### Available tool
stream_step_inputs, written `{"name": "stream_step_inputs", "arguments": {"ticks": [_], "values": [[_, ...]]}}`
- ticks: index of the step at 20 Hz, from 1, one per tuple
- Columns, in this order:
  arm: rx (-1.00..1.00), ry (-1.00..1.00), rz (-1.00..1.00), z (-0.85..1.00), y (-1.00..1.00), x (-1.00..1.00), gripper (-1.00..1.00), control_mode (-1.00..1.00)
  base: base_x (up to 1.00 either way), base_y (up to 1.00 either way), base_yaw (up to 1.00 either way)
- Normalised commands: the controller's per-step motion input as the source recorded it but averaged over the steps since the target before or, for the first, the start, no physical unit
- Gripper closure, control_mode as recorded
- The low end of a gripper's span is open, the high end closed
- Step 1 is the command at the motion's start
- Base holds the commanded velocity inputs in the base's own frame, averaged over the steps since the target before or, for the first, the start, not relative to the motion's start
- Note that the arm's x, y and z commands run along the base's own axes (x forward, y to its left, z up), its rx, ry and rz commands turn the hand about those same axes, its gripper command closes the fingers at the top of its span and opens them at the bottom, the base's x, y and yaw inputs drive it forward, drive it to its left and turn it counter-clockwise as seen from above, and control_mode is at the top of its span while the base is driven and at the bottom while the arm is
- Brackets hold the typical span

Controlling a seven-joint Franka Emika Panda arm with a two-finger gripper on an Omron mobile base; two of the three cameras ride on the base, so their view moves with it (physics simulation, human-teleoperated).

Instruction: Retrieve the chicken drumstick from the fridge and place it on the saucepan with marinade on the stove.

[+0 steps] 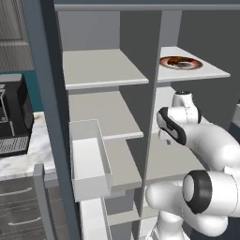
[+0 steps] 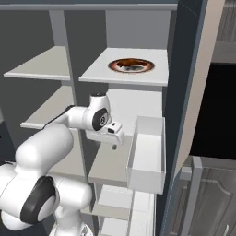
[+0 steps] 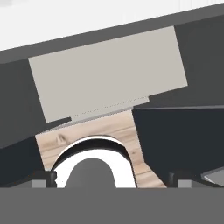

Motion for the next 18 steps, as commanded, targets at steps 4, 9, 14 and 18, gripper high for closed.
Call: {"name": "stream_step_inputs", "arguments": {"ticks": [4, 9, 14, 18], "values": [[-0.04, -0.22, -0.03, 0.75, 0.26, -0.06, -1.0, -1.0, 0.0, 0.0, 0.0], [-0.02, -0.51, -0.05, 0.83, 0.0, 0.01, -1.0, -1.0, 0.0, 0.0, 0.0], [-0.06, -0.65, -0.01, 0.76, -0.05, 0.21, -1.0, -1.0, 0.0, 0.0, 0.0], [-0.18, -0.51, -0.06, 0.75, -0.04, 0.34, -1.0, -1.0, 0.0, 0.0, 0.0]]}}
